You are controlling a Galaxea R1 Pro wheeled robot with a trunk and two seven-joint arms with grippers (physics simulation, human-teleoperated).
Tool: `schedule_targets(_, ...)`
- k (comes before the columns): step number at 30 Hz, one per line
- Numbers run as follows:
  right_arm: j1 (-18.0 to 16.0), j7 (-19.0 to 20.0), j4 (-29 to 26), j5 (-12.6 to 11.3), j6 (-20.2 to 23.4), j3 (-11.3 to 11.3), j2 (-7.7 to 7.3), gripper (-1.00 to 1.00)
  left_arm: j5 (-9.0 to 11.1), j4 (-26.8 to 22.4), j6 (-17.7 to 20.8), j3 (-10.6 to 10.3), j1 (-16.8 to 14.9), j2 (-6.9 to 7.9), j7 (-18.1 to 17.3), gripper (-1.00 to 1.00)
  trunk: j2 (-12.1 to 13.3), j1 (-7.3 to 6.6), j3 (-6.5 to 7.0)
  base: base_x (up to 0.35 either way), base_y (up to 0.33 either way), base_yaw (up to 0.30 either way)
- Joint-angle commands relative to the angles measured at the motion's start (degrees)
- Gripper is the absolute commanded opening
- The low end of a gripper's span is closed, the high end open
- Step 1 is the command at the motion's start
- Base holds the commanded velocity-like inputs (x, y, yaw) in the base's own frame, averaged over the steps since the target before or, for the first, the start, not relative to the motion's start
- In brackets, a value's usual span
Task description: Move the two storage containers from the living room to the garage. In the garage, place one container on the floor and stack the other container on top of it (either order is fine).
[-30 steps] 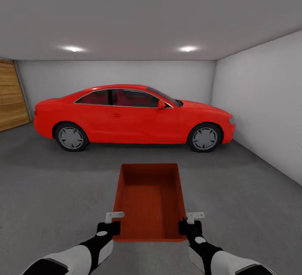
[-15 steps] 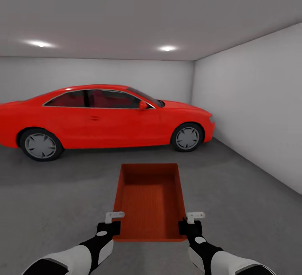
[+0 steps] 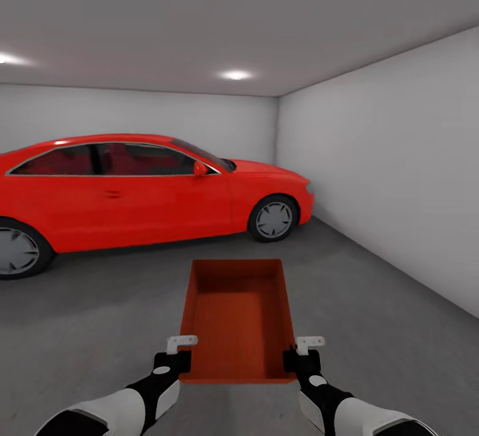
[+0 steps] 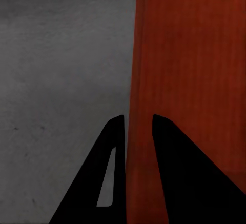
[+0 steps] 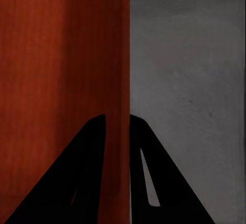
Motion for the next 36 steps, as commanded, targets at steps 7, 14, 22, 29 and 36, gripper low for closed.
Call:
schedule_targets(7,0.0,0.1,0.1,0.1,0.0,-2.8,-0.21,-1.0,-1.0,-0.2,-3.2,2.5,-0.1,1.42,0.3,-1.0,-0.1,0.04,-0.09,0.312,0.19,-0.281)
schedule_targets(14,0.0,0.1,0.1,0.1,0.0,-2.8,-0.21,-1.0,-1.0,-0.2,-3.2,2.5,-0.1,1.42,0.3,-1.0,-0.1,0.04,-0.09,0.312,0.19,-0.282)
schedule_targets(22,0.0,0.1,0.1,0.1,0.0,-2.8,-0.21,-1.0,-1.0,-0.2,-3.2,2.5,-0.1,1.42,0.3,-1.0,-0.1,0.04,-0.09,0.312,0.19,-0.282)
schedule_targets(29,0.0,0.1,0.1,0.1,0.0,-2.8,-0.21,-1.0,-1.0,-0.2,-3.2,2.5,-0.1,1.42,0.3,-1.0,-0.1,0.04,-0.09,0.312,0.19,-0.282)
schedule_targets(36,0.0,0.1,0.1,0.1,0.0,-2.8,-0.21,-1.0,-1.0,-0.2,-3.2,2.5,-0.1,1.42,0.3,-1.0,-0.1,0.04,-0.09,0.312,0.19,-0.282)
